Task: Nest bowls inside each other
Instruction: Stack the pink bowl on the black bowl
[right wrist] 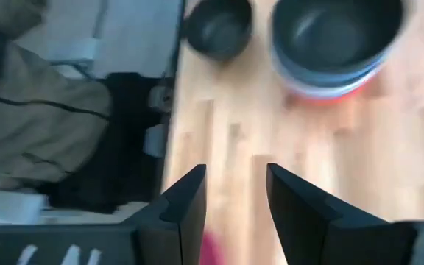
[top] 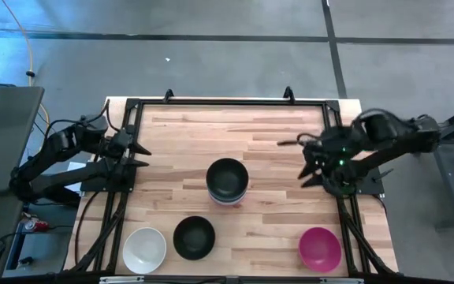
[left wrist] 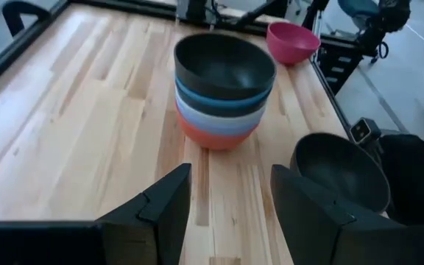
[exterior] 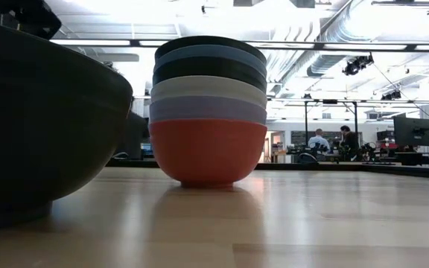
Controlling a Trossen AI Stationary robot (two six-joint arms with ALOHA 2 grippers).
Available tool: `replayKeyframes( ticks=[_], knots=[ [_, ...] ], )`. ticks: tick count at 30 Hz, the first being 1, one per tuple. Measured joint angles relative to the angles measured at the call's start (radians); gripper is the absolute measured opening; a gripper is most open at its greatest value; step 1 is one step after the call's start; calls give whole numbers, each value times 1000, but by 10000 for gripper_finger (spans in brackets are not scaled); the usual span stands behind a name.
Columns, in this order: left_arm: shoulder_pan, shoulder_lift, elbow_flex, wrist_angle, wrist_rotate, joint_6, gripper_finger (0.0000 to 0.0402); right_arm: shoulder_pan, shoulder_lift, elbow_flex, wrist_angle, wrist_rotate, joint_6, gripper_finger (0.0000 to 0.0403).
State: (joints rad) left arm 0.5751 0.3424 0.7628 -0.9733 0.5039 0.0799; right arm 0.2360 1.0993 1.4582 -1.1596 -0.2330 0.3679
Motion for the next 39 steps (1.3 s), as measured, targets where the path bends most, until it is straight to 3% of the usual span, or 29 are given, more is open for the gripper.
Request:
replayKeyframes(
  ticks=[8, 15, 23, 34, 39],
  knots=[
    [0, 0, 0, 116, -1, -45, 174, 207, -191, -397, 157, 26, 468, 133],
    [0, 0, 0, 215, -7, -86, 174, 371, -242, -616, 267, 71, 741, 133],
    [0, 0, 0, 223, -16, -96, 174, 523, -237, -745, 488, 109, 850, 133],
    [0, 0, 0, 223, -19, -132, 174, 648, -172, -755, 433, 232, 783, 133],
    [0, 0, 0, 223, -29, -133, 174, 671, -79, -755, 401, 188, 803, 133]
  ],
)
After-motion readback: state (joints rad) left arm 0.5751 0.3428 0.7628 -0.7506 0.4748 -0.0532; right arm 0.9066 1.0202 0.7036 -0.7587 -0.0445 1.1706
